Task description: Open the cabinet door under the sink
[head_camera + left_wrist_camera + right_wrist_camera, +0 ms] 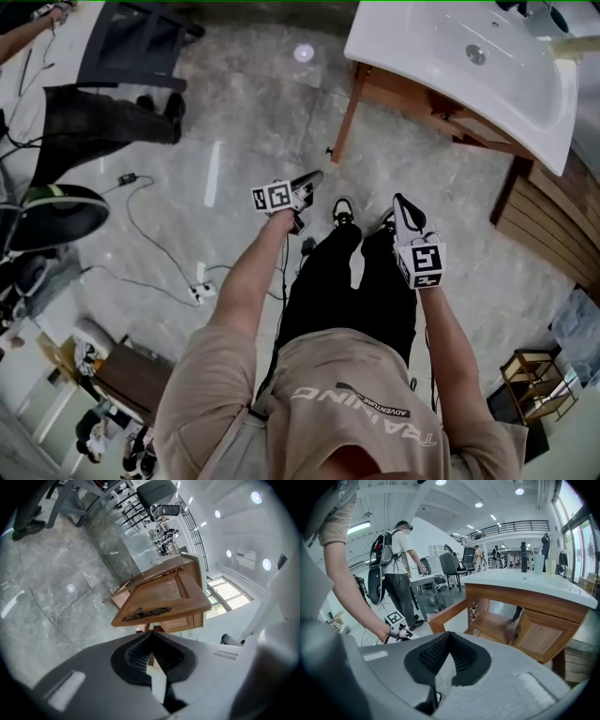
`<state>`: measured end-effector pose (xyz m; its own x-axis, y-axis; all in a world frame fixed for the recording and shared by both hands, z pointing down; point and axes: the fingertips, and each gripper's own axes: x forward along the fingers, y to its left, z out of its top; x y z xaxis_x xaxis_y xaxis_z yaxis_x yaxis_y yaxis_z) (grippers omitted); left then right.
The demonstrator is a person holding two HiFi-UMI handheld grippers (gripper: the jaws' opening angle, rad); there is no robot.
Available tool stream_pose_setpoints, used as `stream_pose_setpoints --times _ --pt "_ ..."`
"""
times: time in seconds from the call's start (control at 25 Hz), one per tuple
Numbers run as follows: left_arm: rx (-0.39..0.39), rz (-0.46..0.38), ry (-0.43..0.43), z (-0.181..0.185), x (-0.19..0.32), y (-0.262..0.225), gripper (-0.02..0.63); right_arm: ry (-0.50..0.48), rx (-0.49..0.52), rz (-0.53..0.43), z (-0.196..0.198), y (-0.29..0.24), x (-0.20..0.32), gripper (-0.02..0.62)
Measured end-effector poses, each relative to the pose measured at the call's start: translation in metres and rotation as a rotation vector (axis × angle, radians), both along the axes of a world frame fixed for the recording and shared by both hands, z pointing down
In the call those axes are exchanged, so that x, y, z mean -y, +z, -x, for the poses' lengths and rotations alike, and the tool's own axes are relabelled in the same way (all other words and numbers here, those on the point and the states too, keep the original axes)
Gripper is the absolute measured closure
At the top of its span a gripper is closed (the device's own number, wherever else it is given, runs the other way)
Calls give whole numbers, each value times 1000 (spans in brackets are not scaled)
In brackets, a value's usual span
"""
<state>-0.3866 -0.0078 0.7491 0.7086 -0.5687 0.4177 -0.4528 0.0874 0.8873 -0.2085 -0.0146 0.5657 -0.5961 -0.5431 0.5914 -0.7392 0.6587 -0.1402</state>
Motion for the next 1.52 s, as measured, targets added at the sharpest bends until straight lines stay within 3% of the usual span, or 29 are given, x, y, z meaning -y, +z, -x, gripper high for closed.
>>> stream_pose_setpoints --times 0.44,0.72,0.92,1.24,1.52 --pt "95 -159 104 -91 -26 -119 592 33 5 -7 -53 -35 -6 594" --pt "161 -364 213 -149 -8 -214 592 43 26 -99 -71 -81 8 594" --pt "245 -519 342 -185 2 -275 592 70 53 -129 -100 -113 -1 594" --pt "360 -725 505 -218 21 -351 592 75 85 -232 -137 -169 13 594" --pt "452 -867 570 -238 43 -401 591 192 187 -345 -165 -247 50 594"
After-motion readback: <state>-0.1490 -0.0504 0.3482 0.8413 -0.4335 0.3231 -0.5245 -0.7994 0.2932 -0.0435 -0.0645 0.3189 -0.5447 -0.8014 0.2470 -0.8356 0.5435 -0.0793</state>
